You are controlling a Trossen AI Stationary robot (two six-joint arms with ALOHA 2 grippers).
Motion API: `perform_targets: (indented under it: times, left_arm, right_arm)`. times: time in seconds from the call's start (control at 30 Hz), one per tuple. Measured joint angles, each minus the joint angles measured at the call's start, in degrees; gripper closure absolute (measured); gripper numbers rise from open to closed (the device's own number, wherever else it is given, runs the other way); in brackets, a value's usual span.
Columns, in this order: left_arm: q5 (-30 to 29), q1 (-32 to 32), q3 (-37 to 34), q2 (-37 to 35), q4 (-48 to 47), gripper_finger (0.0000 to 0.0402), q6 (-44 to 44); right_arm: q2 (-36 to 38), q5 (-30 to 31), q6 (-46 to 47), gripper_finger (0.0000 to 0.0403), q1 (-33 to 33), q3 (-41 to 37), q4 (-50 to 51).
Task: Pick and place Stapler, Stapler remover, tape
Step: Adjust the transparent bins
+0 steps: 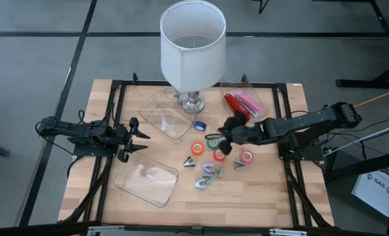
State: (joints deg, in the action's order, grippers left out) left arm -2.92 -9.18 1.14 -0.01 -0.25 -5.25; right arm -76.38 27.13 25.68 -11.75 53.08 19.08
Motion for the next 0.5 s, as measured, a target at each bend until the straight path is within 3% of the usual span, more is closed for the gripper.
perform_targets:
  times: [0.17, 0.5]
  left_arm:
    - [0.0, 0.0, 0.0, 0.0, 0.0, 0.0217, 0.0]
    - [0.0, 0.0, 0.0, 0.0, 0.0, 0.0217, 0.0]
  right_arm:
    - [-0.9, -11.1, -19.5, 0.0392, 0.0, 0.0, -11.3]
    - [-5.0, -13.3, -33.1, 0.0332, 0.1, 0.0, -15.0]
